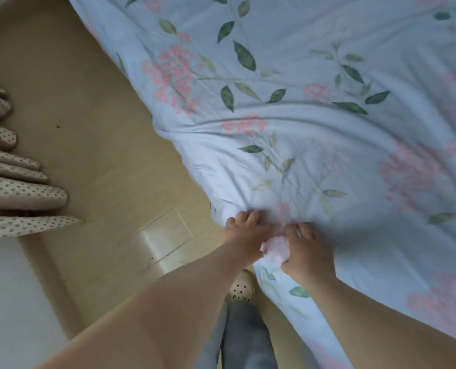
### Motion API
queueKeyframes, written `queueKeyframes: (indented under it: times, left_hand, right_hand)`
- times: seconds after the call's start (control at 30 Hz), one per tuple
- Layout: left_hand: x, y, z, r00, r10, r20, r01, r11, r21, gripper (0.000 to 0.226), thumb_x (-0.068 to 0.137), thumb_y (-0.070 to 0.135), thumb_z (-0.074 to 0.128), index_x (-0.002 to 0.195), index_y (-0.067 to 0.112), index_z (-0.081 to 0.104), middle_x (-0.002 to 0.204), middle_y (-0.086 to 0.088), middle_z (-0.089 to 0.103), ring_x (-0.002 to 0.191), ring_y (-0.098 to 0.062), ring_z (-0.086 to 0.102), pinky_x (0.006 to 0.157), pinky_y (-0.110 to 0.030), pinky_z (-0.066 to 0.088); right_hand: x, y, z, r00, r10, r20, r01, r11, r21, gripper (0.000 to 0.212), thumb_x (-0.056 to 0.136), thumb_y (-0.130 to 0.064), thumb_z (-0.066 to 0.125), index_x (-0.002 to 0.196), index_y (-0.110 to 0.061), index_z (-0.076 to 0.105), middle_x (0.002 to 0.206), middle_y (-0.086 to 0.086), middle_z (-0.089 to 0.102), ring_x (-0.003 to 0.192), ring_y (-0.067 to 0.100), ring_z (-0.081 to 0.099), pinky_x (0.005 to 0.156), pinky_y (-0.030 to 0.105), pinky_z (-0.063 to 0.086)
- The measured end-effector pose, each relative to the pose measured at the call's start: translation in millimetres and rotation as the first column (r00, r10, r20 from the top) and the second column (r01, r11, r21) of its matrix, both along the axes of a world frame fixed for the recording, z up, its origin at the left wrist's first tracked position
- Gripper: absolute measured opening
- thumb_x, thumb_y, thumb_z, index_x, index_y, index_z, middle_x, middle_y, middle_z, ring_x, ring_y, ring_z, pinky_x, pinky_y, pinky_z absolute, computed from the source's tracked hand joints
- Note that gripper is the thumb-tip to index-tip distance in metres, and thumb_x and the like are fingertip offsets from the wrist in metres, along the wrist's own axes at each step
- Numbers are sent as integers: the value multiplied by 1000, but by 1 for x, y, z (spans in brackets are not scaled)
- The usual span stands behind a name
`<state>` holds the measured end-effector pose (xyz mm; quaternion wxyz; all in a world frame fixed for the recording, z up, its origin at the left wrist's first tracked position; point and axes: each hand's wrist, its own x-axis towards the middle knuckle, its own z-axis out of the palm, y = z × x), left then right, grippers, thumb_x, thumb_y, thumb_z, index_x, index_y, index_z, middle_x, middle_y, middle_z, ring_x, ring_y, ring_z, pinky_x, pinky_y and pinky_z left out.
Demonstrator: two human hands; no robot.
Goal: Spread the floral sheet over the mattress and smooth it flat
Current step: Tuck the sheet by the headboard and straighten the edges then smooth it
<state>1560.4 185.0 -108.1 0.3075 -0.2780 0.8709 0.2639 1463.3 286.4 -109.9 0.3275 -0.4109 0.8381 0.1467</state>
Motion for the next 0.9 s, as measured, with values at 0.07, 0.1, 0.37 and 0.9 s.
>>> queueKeyframes:
  times: [0.07, 0.1, 0.37, 0.9]
  left_hand:
    - [4, 17, 0, 999, -37, 38, 37, 999, -14, 50, 90, 28, 57, 137, 33, 40, 144, -4, 30, 134, -27, 27, 106, -38, 30]
    - [6, 23, -1, 998, -48, 52, 49, 999, -22, 49, 91, 25, 56, 137, 32, 41, 144, -4, 29, 134, -27, 27, 105, -38, 30]
    - [8, 71, 5, 978, -160, -132, 149, 985, -85, 73, 87, -3, 46, 148, 30, 23, 148, -6, 27, 136, -28, 27, 106, -37, 30]
    - [-25, 129, -11, 960, -272, -57, 257, 946, -196, 50, 93, 14, 54, 140, 22, 39, 145, 0, 39, 135, -25, 31, 97, -35, 39]
  right_hand:
    - [3, 24, 3, 999, -38, -4, 38, 996, 81, 64, 79, -21, 62, 137, -24, 34, 141, 0, 34, 134, 23, 33, 99, 35, 42]
    - [4, 37, 4, 998, -69, 2, 68, 990, 127, 65, 82, -22, 61, 139, -23, 30, 140, 1, 33, 134, 24, 33, 97, 35, 43]
    - [12, 82, 7, 999, -6, -48, 13, 990, 141, 28, 92, -11, 47, 118, -15, 57, 124, 4, 54, 118, 24, 53, 87, 29, 48]
    - [5, 151, -14, 998, -58, -36, 61, 996, 64, 31, 92, 2, 43, 118, -7, 55, 123, 10, 56, 115, 27, 54, 81, 29, 44]
